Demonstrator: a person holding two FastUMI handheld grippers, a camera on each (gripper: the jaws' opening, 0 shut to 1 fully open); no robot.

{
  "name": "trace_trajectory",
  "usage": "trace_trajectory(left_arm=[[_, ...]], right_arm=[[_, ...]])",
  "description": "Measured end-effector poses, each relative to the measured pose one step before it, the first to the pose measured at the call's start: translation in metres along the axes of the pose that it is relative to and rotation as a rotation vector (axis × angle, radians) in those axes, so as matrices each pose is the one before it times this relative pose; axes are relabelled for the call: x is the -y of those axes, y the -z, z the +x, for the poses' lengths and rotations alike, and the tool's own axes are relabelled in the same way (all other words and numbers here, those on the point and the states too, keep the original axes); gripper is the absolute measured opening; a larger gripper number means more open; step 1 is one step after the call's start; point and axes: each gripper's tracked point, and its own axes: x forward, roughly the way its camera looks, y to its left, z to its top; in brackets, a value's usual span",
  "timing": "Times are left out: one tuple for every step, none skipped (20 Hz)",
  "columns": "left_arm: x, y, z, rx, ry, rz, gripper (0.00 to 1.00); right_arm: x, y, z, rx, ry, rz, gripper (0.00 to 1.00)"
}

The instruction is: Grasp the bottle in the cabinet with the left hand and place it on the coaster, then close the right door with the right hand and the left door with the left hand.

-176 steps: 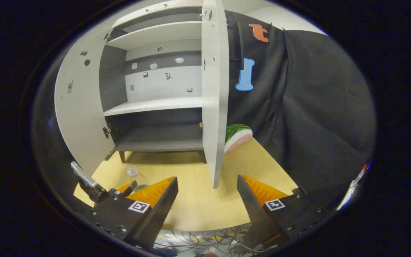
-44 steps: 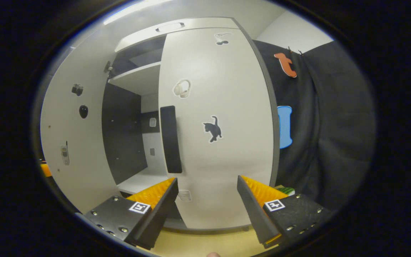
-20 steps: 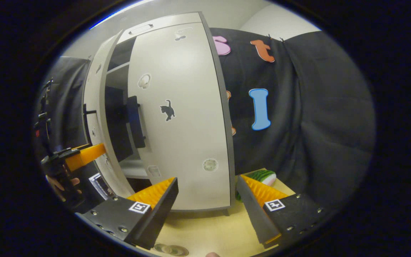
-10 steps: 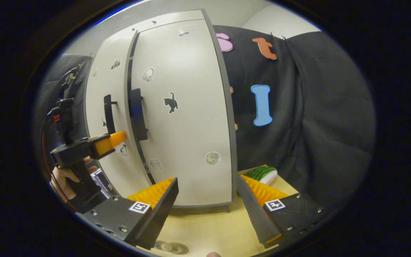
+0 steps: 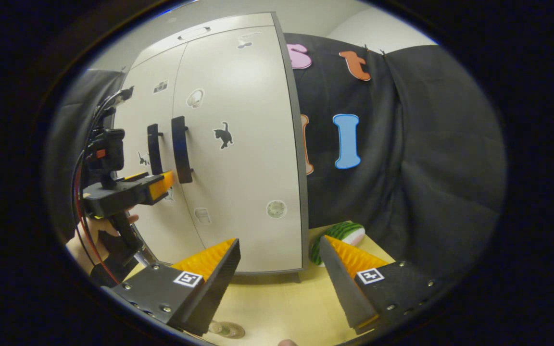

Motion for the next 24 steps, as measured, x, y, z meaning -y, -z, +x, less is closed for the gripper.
trace_trajectory(left_arm=[[0.00030,0.00044,0.00102,-0.00089,0.00108,-0.00685,0.97],[0.00045,0.00244,0.00051,-0.01671,0.00424,-0.01208,0.97],[-0.00060,0.00202,-0.00324,-0.01568,0.00410,-0.01428,0.96],[-0.00045,0.00013,-0.00415,-0.00873,0.00335,-0.01673,0.96],[0.00080,-0.00183,-0.00489,-0.00172,0.00470,-0.01610,0.96],[0.00023,-0.00173,-0.00694,0.00028,0.00336,-0.00835,0.96],[0.00064,-0.00402,-0.00747,0.00535,0.00448,0.00080,0.96],[0.00014,-0.00454,-0.00948,-0.00213,0.00238,0.01660,0.96],[-0.00144,-0.00762,-0.01370,0.01930,0.00109,0.02011,0.96],[-0.00168,-0.01075,-0.01308,0.02688,0.00017,0.01217,0.96],[0.00051,-0.00967,-0.01395,0.02062,0.01002,0.00196,0.96],[0.00056,-0.00707,-0.01487,0.01009,0.01127,-0.00447,0.96],[-0.00030,-0.00616,-0.01376,0.00338,0.00663,-0.00737,0.96],[-0.00184,-0.00470,-0.01369,0.00199,0.00168,-0.00667,0.95],[-0.00290,-0.00443,-0.01229,0.00028,-0.00226,-0.00043,0.96],[-0.00439,-0.00164,-0.01192,-0.00254,-0.00939,-0.00304,0.95],[-0.00447,-0.00124,-0.01206,-0.00645,-0.00901,-0.00942,0.96],[-0.00266,-0.00102,-0.01118,-0.00235,-0.00168,-0.01570,0.96],[-0.00336,0.00012,-0.01047,-0.00769,-0.00423,-0.01681,0.96],[-0.00650,0.00058,-0.01008,-0.00587,-0.01246,-0.00607,0.96],[-0.00566,0.00033,-0.00779,-0.00633,-0.01187,-0.00097,0.95],[-0.00704,-0.00110,-0.00818,0.00403,-0.01605,0.00214,0.96],[-0.00619,0.00154,-0.00616,-0.00339,-0.01394,0.00099,0.95],[-0.00446,0.00030,-0.00527,0.00113,-0.00761,-0.00190,0.95]], right_arm=[[0.00046,-0.00139,-0.00179,0.00392,-0.00370,0.01031,1.00],[-0.00030,-0.00238,-0.00179,0.00470,-0.00365,0.00725,1.00],[-0.00071,-0.00253,-0.00147,0.00446,-0.00560,0.00250,1.00],[-0.00084,-0.00187,-0.00186,0.00515,-0.00351,-0.00190,1.00],[-0.00118,-0.00295,-0.00183,0.00629,-0.00419,-0.00191,1.00],[-0.00381,-0.00336,-0.00165,0.00591,-0.00871,0.00057,1.00],[-0.00368,-0.00349,-0.00140,0.00669,-0.00996,0.00093,1.00],[-0.00310,-0.00286,-0.00309,0.00562,-0.00692,-0.00284,1.00],[-0.00270,-0.00346,-0.00199,0.00462,-0.00446,-0.00582,1.00],[-0.00307,-0.00387,-0.00313,0.00829,-0.00452,-0.00498,1.00],[-0.00470,-0.00431,-0.00157,0.00704,-0.00831,-0.00041,1.00],[-0.00554,-0.00481,-0.00244,0.00727,-0.00979,0.00256,1.00],[-0.00531,-0.00563,-0.00135,0.01029,-0.00838,0.00283,1.00],[-0.00572,-0.00550,-0.00309,0.01102,-0.00779,-0.00009,1.00],[-0.00377,-0.00466,-0.00201,0.00371,0.00074,-0.00648,1.00],[-0.00459,-0.00324,-0.00426,0.00323,-0.00257,-0.00590,1.00],[-0.00584,-0.00566,-0.00339,0.01116,-0.00498,-0.00002,1.00],[-0.00684,-0.00474,-0.00328,0.01060,-0.00604,-0.00013,1.00],[-0.00543,-0.00499,-0.00420,0.01394,-0.00201,-0.00131,1.00],[-0.00628,-0.00400,-0.00356,0.01227,-0.00685,-0.00405,1.00],[-0.00733,-0.00264,-0.00186,0.00572,-0.01022,-0.00427,1.00],[-0.00645,-0.00146,-0.00279,0.00172,-0.00839,-0.00485,1.00],[-0.00513,-0.00184,-0.00281,0.00322,-0.00546,-0.00632,1.00],[-0.00417,-0.00246,-0.00210,0.00834,-0.00233,-0.00798,0.97]])
